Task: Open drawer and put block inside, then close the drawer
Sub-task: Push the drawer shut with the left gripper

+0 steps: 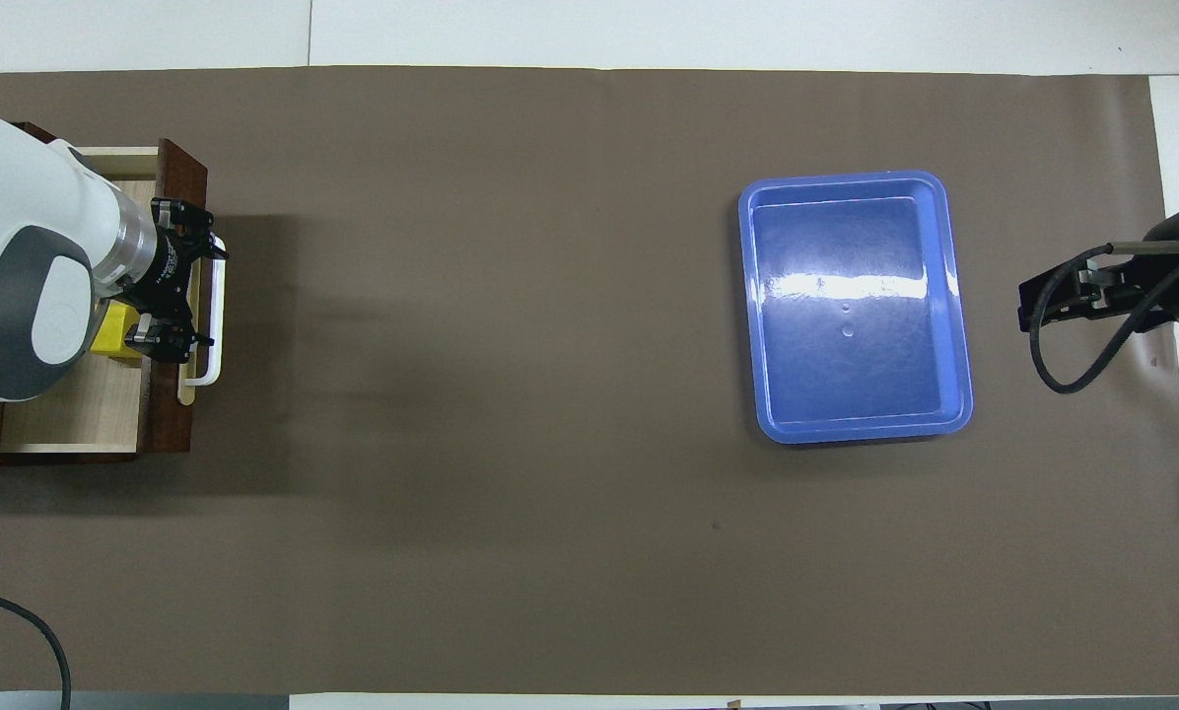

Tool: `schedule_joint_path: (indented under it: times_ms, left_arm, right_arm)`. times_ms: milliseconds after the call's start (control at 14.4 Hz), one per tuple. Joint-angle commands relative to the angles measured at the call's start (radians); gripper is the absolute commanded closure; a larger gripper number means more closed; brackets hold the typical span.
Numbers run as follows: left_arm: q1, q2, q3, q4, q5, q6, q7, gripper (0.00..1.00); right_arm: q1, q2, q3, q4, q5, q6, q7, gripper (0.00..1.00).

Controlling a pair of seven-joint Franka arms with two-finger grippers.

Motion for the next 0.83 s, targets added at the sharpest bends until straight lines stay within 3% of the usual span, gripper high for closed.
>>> schedule_joint_path:
  times_ms: [0,763]
  left_arm:
    - [0.031,-0.031,0.000,-0.034,0.016,0.033,0.040,0.00]
    - [0.154,-0.028,0.000,-0.033,0.064,0.077,0.074,0.00]
  right_arm:
    - [-0.013,-0.028,0.011,-0.036,-0.016,0.020,-0.029,0.00]
    - [-0.015,-0.035,0.011,-0.052,-0.016,0.020,-0.029,0.00]
